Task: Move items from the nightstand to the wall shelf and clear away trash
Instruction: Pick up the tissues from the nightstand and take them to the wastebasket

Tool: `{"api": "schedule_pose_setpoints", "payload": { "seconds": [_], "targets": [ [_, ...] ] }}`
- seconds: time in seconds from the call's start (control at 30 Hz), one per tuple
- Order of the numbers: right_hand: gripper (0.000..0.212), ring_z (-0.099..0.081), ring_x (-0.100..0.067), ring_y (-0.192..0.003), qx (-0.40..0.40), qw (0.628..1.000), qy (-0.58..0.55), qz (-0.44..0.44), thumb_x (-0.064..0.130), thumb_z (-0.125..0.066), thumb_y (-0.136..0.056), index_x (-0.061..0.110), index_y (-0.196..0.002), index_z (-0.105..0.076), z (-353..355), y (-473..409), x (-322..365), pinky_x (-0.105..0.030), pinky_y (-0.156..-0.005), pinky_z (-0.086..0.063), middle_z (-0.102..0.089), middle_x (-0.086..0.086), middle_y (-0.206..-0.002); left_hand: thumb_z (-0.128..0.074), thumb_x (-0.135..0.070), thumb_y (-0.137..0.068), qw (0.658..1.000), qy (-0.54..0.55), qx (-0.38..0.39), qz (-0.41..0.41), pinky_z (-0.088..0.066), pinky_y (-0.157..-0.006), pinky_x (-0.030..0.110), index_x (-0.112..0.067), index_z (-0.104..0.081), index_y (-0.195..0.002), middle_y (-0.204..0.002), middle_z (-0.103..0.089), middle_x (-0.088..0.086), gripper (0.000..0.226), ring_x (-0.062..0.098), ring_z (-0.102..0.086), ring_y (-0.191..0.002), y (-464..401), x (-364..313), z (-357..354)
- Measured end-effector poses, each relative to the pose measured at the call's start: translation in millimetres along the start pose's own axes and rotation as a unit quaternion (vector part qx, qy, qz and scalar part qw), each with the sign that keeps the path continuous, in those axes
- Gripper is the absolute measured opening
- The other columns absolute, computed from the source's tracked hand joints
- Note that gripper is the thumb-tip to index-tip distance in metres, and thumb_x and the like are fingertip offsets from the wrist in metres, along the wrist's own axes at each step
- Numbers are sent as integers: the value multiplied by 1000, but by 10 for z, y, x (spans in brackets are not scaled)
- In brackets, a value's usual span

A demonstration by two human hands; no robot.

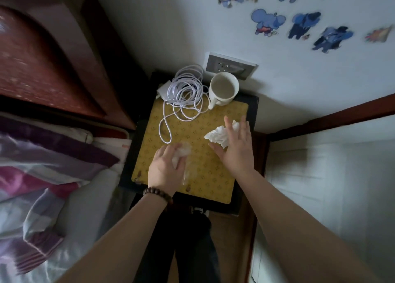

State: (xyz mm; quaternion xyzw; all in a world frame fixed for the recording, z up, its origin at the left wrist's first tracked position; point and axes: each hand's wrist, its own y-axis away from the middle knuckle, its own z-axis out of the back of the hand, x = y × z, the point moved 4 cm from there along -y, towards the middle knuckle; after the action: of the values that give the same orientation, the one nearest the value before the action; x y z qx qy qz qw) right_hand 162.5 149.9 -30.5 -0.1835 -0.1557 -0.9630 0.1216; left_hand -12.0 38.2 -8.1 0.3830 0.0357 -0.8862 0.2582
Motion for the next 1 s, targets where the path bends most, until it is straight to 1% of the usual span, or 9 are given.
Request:
{"api": "schedule_pose_setpoints", "payload": {
  "seconds": [0.1, 0.17, 0.3, 0.4, 0.5, 0.6, 0.77, 0.93, 1.0],
  "targets": [
    [73, 6, -32, -145, 42, 998, 51, -2, 69, -38, -85, 32, -146, -22, -217, -66, 15, -44, -118, -7, 2, -14, -158, -68, -14, -81, 1000, -3, -3, 4, -50, -78, 34, -15, -62, -113, -108, -63, 0, 32, 20, -59, -98, -21, 56, 76],
    [63, 5, -32, -145, 46, 995, 89, 10, 59, -37, -92, 28, -146, -26, -324, -64, 72, -45, -118, -7, -4, -13, -158, -68, -14, -82, 1000, 0, -3, 12, -52, -79, 36, -15, -61, -113, -109, -63, 0, 33, 20, -59, -98, -15, 82, 98],
    [41, -23, -29, -141, -11, 999, 39, 10, 27, -49, -96, 19, -136, -48, -275, -45, 139, -43, -113, -27, -36, -9, -150, -67, -15, -82, 1000, 6, -6, 21, -49, -76, 30, -16, -61, -114, -109, -62, -1, 32, 17, -59, -97, 28, 116, 140],
    [38, -41, -23, -125, 8, 999, 15, 42, 15, -55, -92, 18, -130, -54, -167, -28, 185, -38, -103, -41, -52, -6, -135, -67, -16, -82, 999, 5, -20, 28, -46, -74, 27, -19, -61, -113, -108, -62, -3, 32, 16, -58, -95, 76, 106, 263],
    [30, -54, -17, -108, 1, 996, -77, 35, 19, -59, -90, 23, -120, -61, 68, 36, 304, -34, -90, -50, -55, -4, -125, -66, -17, -82, 998, 2, -46, 37, -44, -75, 27, -23, -60, -114, -108, -61, -7, 33, 16, -57, -96, 150, 55, 527],
    [31, -56, -16, -98, -54, 987, -99, 117, 15, -60, -90, 15, -120, -58, 396, 204, 646, -26, -79, -48, -57, -4, -115, -67, -14, -82, 996, -2, -81, 47, -43, -78, 27, -21, -60, -115, -109, -60, -6, 35, 19, -57, -100, 275, -15, 890],
    [28, -55, -6, -85, -46, 965, -149, 209, 25, -62, -89, 15, -116, -59, 866, 551, 1410, -15, -67, -48, -58, 1, -110, -67, -16, -83, 980, 1, -175, 97, -42, -79, 28, -19, -60, -115, -104, -58, -7, 33, 16, -56, -94, 657, -83, 1609],
    [29, -56, -8, -93, 11, 930, -174, 323, 25, -61, -90, 13, -116, -59, 957, 987, 2260, -13, -74, -49, -58, 0, -112, -67, -17, -83, 949, -8, -274, 154, -41, -85, 28, -19, -60, -116, -108, -60, -2, 34, 18, -55, -101, 1256, 41, 2317],
    [29, -56, -11, -98, 44, 915, -179, 359, 23, -62, -90, 12, -116, -59, 902, 1202, 2585, -18, -79, -51, -58, -1, -114, -68, -17, -83, 932, -13, -312, 183, -41, -86, 30, -19, -60, -117, -111, -62, 2, 35, 21, -56, -102, 1548, 139, 2561]
  ]
}}
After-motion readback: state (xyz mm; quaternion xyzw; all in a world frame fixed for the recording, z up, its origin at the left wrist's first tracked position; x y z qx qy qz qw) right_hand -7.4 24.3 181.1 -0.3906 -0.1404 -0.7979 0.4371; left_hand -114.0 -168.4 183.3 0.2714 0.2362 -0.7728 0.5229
